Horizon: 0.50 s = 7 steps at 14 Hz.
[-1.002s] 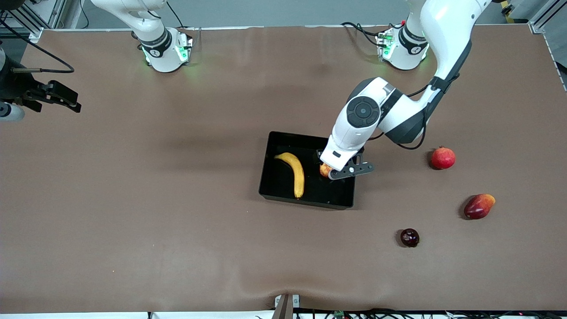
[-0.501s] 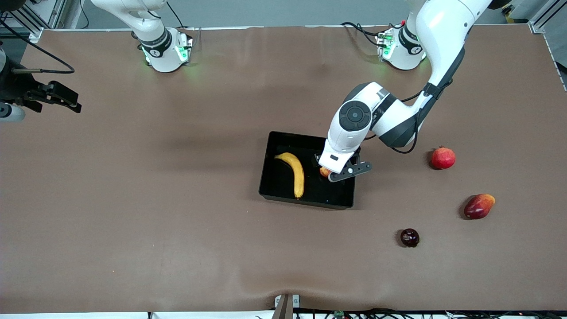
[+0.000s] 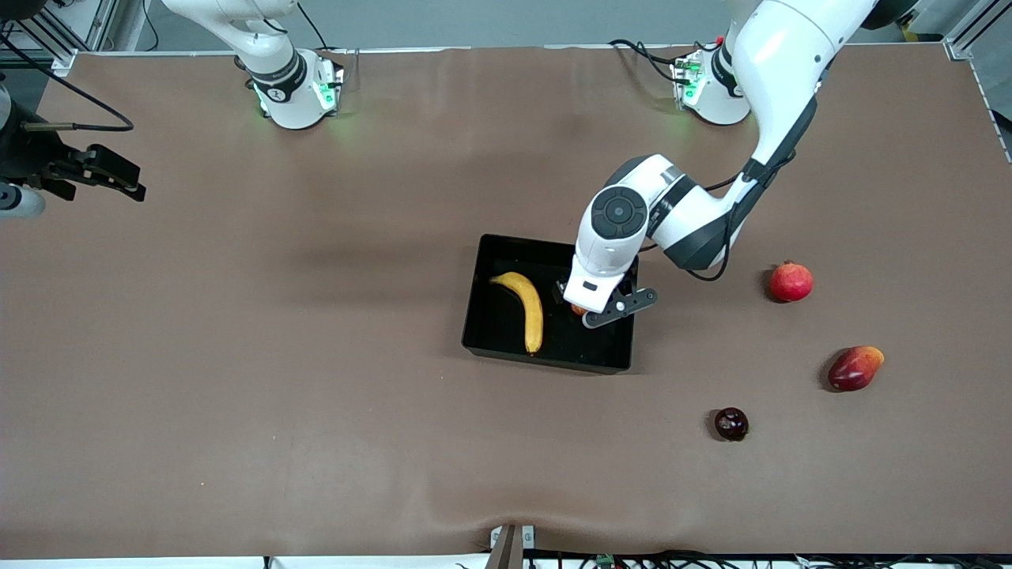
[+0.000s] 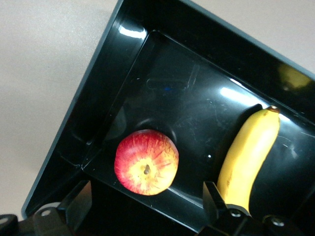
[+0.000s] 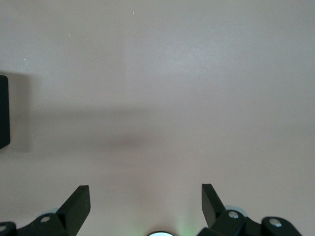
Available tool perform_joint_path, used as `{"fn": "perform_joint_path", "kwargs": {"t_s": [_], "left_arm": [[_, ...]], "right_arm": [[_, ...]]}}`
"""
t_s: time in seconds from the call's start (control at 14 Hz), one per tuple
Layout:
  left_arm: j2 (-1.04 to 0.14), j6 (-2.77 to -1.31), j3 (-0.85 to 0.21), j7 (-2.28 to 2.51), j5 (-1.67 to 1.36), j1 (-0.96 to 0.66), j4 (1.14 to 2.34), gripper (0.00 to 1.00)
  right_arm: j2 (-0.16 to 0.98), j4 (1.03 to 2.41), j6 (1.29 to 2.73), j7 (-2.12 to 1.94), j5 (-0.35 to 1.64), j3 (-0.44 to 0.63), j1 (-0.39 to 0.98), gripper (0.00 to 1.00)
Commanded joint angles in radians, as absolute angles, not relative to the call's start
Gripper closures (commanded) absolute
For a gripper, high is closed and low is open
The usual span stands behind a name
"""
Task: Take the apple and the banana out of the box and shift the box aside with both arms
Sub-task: 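Lower the left gripper and close it on the red apple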
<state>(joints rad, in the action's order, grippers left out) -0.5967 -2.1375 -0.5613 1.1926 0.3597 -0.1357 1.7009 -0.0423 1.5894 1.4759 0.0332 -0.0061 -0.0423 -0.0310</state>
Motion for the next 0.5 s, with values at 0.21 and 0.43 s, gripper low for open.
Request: {"fn": "perform_joint_path", "kwargs": {"t_s": [0.21,0.43], "left_arm": [[-0.681,-2.138,-0.56,1.285,0.463,-0.146,1.649,0.0],[-0.713,-2.14,-0.558,1.292,0.462,-0.17,1.637,0.0]], "right_arm": [[-0.029,1.572,1.47,0.034,-0.023,-0.046,-0.029,0.0],[-0.029,1.572,1.47,0.034,-0.023,-0.046,-0.028,0.0]]}}
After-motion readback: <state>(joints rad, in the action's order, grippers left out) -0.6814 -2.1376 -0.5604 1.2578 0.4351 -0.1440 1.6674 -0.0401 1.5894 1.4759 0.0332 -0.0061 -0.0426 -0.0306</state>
